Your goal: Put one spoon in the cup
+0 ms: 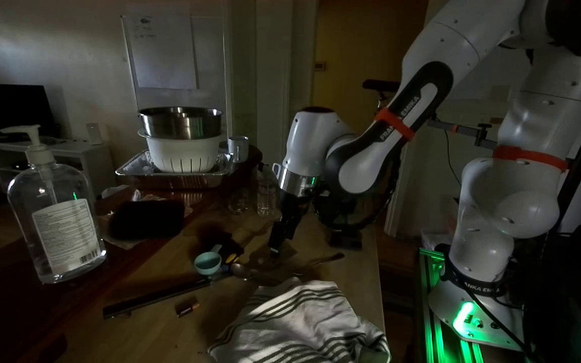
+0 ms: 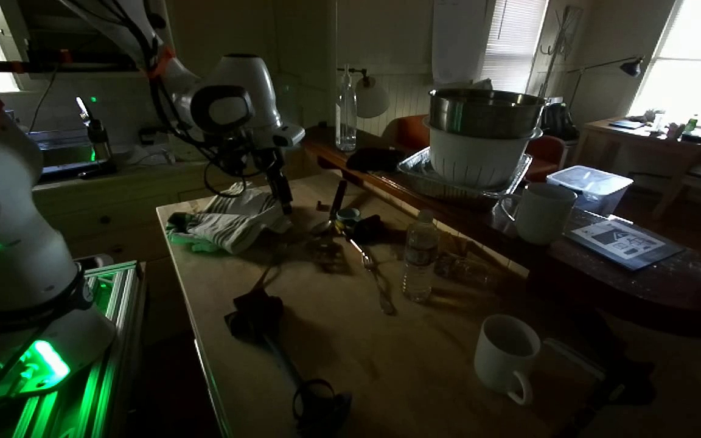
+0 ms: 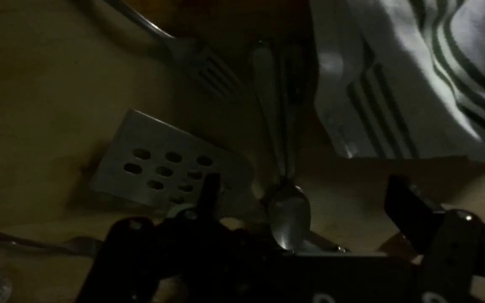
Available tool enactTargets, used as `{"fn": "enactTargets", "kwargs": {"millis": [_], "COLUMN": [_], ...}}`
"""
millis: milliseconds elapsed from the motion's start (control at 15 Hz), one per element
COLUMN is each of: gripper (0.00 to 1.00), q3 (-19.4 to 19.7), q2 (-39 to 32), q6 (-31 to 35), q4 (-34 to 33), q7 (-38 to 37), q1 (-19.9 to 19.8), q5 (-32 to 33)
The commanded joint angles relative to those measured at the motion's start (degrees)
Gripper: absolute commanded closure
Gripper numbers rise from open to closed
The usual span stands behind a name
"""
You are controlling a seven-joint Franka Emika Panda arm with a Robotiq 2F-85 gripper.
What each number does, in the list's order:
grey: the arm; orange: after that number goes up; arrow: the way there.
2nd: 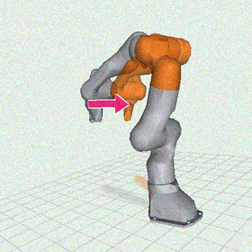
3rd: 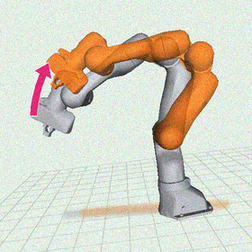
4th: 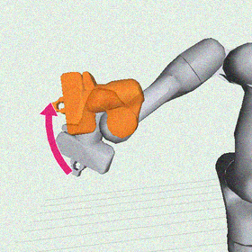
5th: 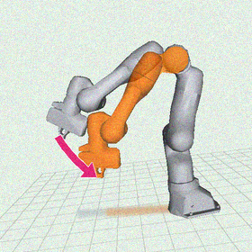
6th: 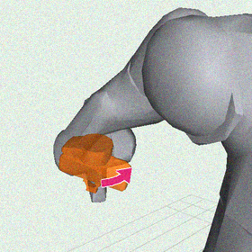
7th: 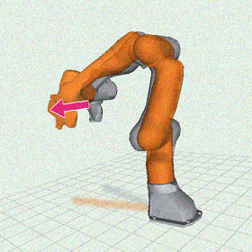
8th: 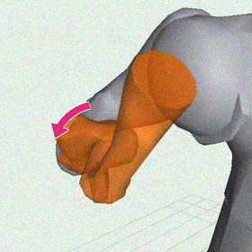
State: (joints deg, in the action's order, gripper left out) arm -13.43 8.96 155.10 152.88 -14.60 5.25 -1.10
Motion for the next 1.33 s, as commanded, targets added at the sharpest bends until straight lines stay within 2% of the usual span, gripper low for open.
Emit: {"fn": "enactTargets", "kwargs": {"millis": [0,133,667,800,1067,1267], "gripper": [0.0,0.0,0.0,0.0,0.0,0.0], "q3": [0.8,1.0,1.3,1.5,1.8,3.7], "q2": [-1.9,-3.6,-2.7,-7.5,-14.0,-17.4], "q6": [-0.1,-0.1,-0.1,0.6,-0.7,-0.6], "q4": [-0.7,-1.4,-1.4,-3.6,-7.2,-10.1], "q7": [-0.9,-1.1,-1.1,1.3,-2.4,-6.0], "q1": [1.0,1.3,1.2,1.4,1.5,2.9], "q5": [2.4,2.8,2.8,2.4,7.0,10.6]}}
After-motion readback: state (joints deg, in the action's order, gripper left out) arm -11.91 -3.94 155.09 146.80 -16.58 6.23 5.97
